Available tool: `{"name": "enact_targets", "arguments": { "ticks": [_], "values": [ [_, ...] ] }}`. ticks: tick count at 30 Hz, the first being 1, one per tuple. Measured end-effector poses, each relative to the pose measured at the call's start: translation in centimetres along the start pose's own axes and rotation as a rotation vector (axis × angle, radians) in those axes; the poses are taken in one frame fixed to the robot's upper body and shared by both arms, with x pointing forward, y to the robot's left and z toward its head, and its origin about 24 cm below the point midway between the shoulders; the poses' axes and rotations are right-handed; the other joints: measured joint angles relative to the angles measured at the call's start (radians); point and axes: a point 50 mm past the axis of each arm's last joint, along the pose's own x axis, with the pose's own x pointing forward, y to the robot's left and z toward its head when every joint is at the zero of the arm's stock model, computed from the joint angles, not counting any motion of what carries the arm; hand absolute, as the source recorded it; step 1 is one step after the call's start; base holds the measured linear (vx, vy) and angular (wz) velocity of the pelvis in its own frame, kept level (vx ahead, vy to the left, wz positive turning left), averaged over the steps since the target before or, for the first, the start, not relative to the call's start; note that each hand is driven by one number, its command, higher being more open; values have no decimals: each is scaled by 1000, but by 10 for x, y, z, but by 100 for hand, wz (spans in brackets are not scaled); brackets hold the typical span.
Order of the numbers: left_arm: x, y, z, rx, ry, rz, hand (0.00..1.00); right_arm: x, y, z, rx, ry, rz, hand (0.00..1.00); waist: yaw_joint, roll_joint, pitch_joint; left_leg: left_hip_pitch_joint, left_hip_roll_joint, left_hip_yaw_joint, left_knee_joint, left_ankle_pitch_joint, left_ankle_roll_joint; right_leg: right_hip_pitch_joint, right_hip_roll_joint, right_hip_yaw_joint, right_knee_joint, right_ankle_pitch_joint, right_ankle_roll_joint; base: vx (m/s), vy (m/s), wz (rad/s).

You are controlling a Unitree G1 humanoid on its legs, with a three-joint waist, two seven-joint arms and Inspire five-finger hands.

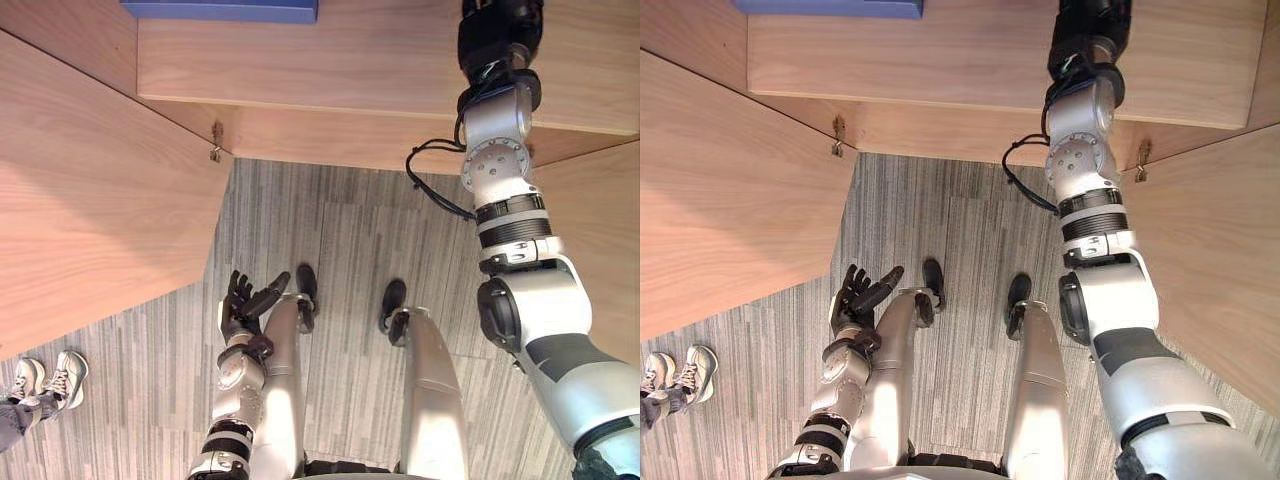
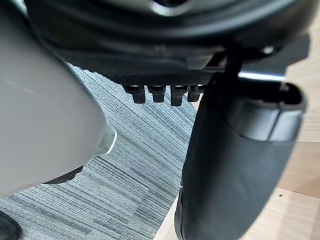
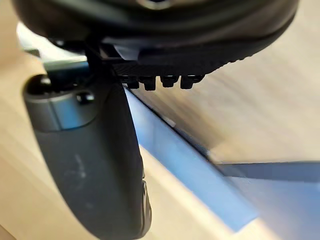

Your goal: Walk over to the cabinet, pick up the folder, carry it to the office cabinet, place the folder inside the office cabinet, then close the office cabinet door

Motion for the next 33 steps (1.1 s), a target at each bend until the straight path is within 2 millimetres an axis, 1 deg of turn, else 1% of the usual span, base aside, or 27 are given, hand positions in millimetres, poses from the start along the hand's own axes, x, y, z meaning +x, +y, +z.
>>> {"name": "enact_targets", "arguments": {
  "ticks": [2,3,4,6,9,15,19,25,33],
  "values": [
    [0,2,0,16,5,-16,100,-3,-4,-7,-173,38,76,100,-3,0,0,4,0,3,-4,0,0,6,0,-1,-7,1,1,0,0,0],
    [0,3,-1,19,7,-20,100,-4,-7,-9,-207,45,86,100,-3,0,0,6,0,3,-6,0,0,7,-1,-1,-8,1,1,-3,-34,3],
    [0,3,-1,23,12,-24,100,-6,-15,-13,-285,64,95,0,-3,-2,-1,9,-1,5,-9,0,0,10,-2,-1,-9,1,1,-8,-37,1],
    [1,5,-2,28,14,-29,100,-8,-29,-19,-397,109,88,0,-4,-2,-1,12,-1,8,-11,0,0,10,-3,0,-9,1,1,-19,-43,-1],
    [1,7,-3,34,16,-33,100,-9,-43,-17,-512,116,87,0,-5,-3,-1,13,-1,8,-12,0,0,11,-3,0,-9,1,1,-27,-42,0],
    [1,14,-5,71,34,-38,100,-13,-64,-24,-528,176,19,0,-4,-15,-16,16,0,11,-14,0,0,13,-3,1,-11,1,1,-18,-34,-1],
    [0,17,-8,76,51,-28,100,-20,-73,-37,-511,222,-1,0,-4,-18,-30,25,0,12,-18,0,0,24,-3,0,-20,2,2,-14,-27,0],
    [0,20,-9,82,59,-21,100,-28,-76,-49,-531,253,6,0,-4,-30,-37,33,0,16,-28,0,0,29,-2,0,-32,4,1,-12,-34,-1],
    [0,22,-9,86,64,-16,100,-28,-71,-52,-565,253,25,0,-6,-31,-38,38,-2,22,-47,8,0,29,-2,2,-46,15,1,-5,-30,-1]
  ]
}}
